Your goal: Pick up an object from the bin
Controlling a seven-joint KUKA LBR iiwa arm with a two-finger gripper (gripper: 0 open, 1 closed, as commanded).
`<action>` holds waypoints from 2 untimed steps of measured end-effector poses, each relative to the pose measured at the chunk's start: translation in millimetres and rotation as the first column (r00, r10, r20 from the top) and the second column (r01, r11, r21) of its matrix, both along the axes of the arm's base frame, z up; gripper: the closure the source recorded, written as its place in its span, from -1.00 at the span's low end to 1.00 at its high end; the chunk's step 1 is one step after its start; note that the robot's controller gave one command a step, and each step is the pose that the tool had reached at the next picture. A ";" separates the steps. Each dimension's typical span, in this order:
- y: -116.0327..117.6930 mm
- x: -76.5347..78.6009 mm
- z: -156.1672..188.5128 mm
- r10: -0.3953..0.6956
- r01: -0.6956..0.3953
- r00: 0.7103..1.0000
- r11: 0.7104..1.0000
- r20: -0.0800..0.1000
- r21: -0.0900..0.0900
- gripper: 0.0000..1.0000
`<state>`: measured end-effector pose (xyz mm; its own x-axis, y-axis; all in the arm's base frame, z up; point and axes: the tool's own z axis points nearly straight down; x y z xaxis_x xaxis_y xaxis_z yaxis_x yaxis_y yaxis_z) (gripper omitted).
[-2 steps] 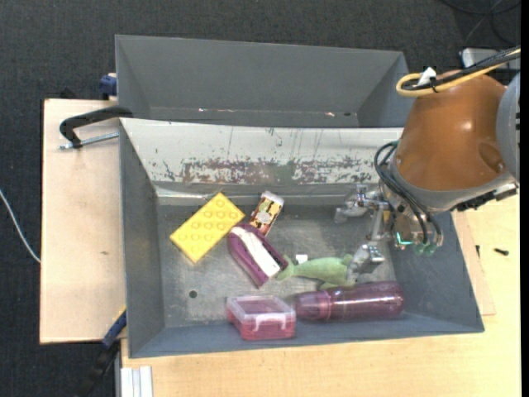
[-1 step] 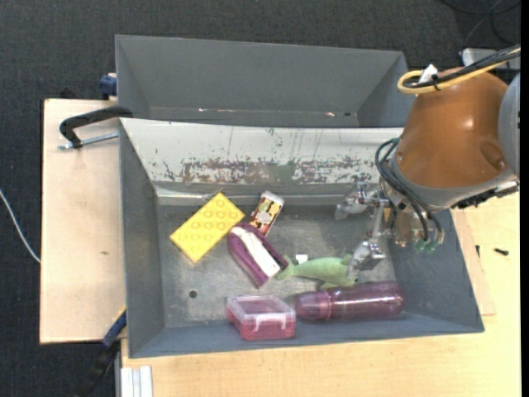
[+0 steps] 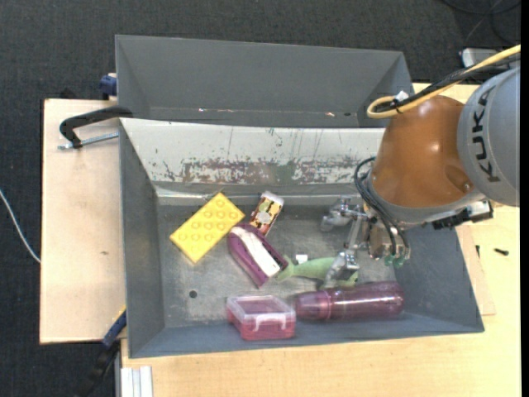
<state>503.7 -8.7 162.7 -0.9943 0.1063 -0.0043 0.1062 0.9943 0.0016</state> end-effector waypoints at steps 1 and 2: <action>8.9 2.2 -21.5 -0.025 0.025 1.000 1.000 -0.006 0.000 -1.00; 4.7 14.5 -45.6 -0.190 0.190 0.982 0.982 -0.002 0.001 -1.00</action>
Offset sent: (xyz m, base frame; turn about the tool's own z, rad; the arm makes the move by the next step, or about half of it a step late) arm 0.0184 0.0014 -0.0627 0.2372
